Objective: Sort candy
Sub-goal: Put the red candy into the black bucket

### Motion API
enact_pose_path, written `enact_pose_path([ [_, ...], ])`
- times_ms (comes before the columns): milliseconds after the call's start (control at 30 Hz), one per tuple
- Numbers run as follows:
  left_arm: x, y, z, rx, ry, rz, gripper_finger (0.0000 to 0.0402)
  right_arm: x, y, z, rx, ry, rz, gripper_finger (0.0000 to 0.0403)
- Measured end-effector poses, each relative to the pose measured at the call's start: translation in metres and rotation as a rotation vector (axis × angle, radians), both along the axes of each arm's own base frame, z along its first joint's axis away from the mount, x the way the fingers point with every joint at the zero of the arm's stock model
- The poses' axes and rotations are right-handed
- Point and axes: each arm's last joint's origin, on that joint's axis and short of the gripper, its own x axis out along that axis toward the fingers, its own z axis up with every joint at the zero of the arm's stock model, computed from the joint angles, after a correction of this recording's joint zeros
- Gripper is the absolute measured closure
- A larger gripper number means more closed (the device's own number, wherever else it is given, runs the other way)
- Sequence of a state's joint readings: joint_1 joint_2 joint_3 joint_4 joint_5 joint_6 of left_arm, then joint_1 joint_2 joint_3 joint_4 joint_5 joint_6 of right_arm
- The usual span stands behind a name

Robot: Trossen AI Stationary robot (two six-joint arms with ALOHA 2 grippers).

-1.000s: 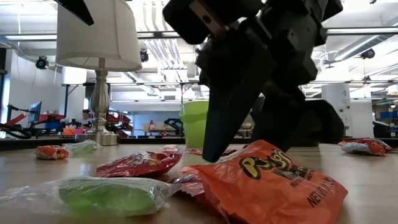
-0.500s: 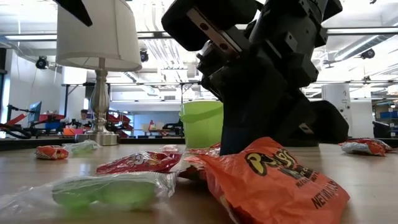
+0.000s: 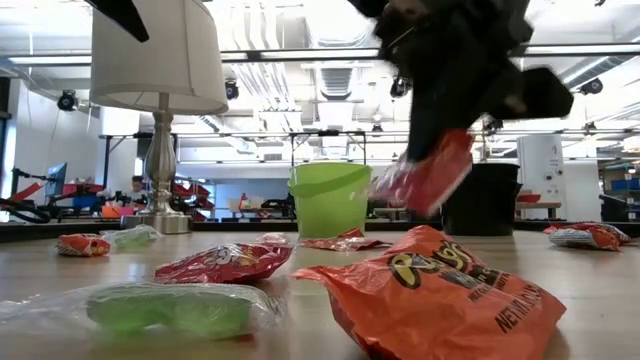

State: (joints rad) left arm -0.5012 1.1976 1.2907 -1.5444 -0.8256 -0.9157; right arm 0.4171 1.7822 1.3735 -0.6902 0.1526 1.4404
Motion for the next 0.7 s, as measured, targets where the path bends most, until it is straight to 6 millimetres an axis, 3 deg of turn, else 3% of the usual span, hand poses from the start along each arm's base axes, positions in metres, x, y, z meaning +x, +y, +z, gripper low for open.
enact_pose_path([
  [400,0.004,0.012,-0.001,0.021,-0.009,0.074,0.0315,-0.035,-0.04,0.046,-0.18,0.077,-0.077,0.0391],
  [700,0.011,0.04,0.001,0.093,0.0,0.212,0.0315,-0.05,-0.098,0.07,-0.284,0.17,-0.054,0.0391],
])
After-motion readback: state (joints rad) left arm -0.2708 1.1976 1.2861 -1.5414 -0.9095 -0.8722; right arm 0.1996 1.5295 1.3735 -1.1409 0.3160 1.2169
